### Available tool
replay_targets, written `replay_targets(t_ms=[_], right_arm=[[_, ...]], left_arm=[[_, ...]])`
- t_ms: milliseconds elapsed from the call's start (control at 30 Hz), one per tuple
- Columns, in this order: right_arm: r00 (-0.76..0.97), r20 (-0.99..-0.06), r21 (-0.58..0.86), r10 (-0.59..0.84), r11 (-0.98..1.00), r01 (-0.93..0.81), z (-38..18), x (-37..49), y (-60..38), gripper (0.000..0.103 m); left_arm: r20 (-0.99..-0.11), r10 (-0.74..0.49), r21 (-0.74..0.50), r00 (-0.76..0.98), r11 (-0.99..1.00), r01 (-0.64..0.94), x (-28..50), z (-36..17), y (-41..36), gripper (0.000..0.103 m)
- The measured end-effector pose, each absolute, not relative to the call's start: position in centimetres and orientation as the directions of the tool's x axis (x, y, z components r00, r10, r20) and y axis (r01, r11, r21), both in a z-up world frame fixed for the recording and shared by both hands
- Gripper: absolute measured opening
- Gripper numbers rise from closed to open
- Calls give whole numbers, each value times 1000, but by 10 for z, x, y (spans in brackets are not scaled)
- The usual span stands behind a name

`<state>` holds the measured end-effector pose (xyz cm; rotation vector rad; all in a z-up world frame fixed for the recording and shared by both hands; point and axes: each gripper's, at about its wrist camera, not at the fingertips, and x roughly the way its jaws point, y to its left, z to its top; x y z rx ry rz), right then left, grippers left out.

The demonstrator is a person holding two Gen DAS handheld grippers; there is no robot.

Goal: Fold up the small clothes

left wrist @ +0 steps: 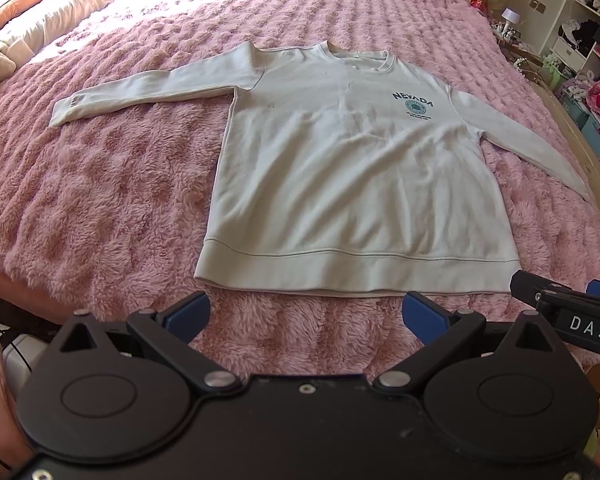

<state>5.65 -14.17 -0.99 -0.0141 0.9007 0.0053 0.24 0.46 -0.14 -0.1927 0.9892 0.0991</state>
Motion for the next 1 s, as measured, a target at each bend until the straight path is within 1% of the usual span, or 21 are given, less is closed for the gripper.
replay_targets(t_ms=[1000], right_arm=[[631, -775, -21, -9, 1000, -11, -7, 55, -145, 103]], left_arm=[[-837, 2, -114, 547, 977, -178, 3, -1, 5, 103]])
